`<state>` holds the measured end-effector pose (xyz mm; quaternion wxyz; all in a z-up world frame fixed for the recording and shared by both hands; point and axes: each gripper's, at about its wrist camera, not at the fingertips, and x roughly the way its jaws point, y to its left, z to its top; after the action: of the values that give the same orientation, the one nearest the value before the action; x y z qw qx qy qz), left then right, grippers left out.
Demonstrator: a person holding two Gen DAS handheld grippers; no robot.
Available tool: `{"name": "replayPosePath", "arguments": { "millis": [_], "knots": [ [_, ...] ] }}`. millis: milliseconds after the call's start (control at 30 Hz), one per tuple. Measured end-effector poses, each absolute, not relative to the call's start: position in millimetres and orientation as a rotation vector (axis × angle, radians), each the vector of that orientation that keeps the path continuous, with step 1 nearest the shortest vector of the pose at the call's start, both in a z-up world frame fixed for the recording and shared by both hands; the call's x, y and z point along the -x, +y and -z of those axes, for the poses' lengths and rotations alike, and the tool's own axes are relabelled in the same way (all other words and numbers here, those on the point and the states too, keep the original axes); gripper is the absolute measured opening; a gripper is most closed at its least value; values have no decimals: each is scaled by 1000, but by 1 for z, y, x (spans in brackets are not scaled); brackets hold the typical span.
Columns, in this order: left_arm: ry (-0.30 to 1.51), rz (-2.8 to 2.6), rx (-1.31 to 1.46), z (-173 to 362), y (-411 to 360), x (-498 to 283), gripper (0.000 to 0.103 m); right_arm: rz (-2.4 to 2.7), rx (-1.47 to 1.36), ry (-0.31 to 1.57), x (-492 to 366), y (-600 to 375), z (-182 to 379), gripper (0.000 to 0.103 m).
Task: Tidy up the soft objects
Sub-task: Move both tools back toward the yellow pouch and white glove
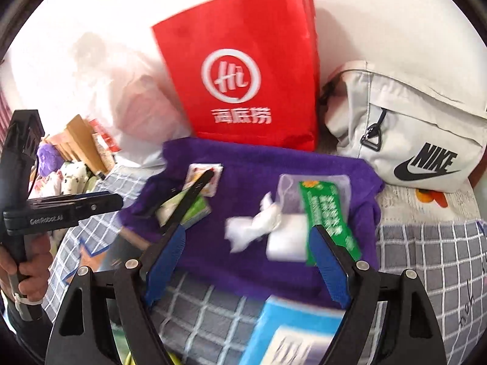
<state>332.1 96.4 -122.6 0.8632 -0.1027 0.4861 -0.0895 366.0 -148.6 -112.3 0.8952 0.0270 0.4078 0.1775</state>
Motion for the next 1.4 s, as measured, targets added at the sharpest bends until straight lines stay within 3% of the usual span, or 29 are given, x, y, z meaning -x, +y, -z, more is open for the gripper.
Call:
{"name": "replayPosePath", "arguments": {
  "millis": [400,533,1300,1400],
  "knots": [
    [977,175,191,121,106,-242,42,-411,-42,955,-255,-110,136,83],
    [997,188,230,131,111,-221,47,-412,-51,1018,-229,-101,158,83],
    [1065,206,292,173,129,-179,49,-353,14,1165,-214,-61,209,86],
    [1069,209,288,174,128,-177,49,-365,17,1113,-208,-62,203,81]
  ]
}}
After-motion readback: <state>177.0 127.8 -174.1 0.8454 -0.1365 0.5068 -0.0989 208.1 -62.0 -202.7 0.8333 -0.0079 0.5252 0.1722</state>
